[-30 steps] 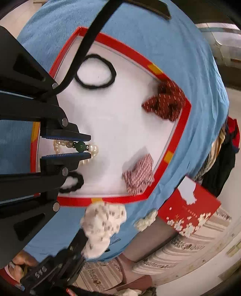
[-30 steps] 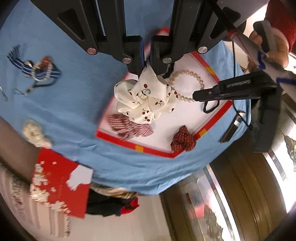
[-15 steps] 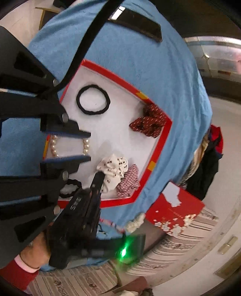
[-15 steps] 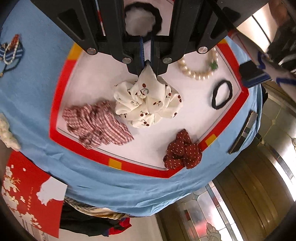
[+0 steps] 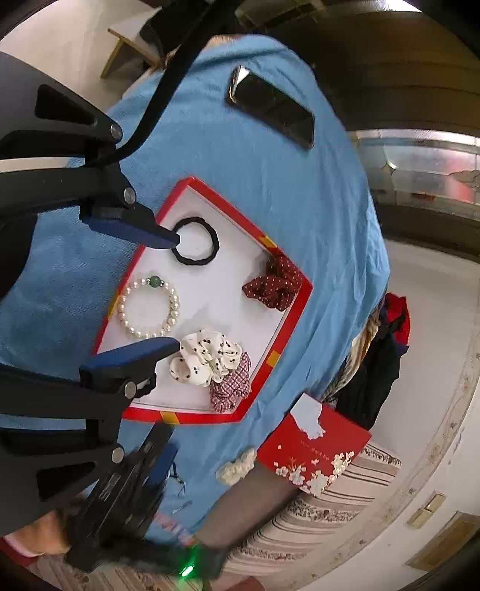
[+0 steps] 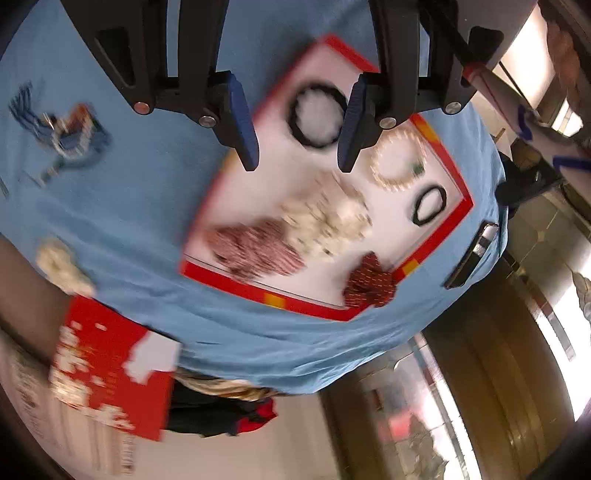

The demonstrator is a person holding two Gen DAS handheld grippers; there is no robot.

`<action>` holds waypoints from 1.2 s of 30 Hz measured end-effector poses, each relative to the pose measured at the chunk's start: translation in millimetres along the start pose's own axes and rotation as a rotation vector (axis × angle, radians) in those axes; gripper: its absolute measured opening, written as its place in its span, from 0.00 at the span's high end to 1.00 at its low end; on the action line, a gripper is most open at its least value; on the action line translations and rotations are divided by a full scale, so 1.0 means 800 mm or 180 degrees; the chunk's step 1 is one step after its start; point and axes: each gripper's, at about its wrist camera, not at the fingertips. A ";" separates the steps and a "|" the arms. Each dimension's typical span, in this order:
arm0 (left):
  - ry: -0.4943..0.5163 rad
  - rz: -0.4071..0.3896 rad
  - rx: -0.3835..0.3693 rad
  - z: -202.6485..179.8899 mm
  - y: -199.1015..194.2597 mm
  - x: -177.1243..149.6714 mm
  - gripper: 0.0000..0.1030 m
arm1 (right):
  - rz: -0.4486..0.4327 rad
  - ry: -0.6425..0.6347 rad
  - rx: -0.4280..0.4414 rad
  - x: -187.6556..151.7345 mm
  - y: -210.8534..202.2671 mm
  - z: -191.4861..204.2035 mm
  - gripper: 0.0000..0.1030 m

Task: Organize jewelry
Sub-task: 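Carry bracelet and white scrunchie into the red tray and open both tools, then withdraw both open tools from the tray toward the striped-strap watch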

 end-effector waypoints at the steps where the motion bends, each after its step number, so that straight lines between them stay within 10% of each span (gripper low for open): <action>1: 0.0015 -0.0017 0.0045 -0.005 -0.003 -0.004 0.51 | -0.0030 0.0047 -0.0025 -0.010 -0.013 -0.009 0.53; 19: 0.0750 0.0109 -0.0057 -0.155 -0.045 -0.107 0.47 | -0.0460 0.0857 -0.0746 -0.183 -0.179 -0.139 0.47; 36: 0.1180 0.0232 -0.0124 -0.216 -0.050 -0.151 0.45 | -0.0459 0.1336 -0.0923 -0.228 -0.197 -0.227 0.47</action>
Point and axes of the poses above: each gripper's, at about its wrist camera, not at the fingertips, and y roughly the way its jaws point, z to its left, x to its top, and after that the axes turned 6 degrees about x, right-handed
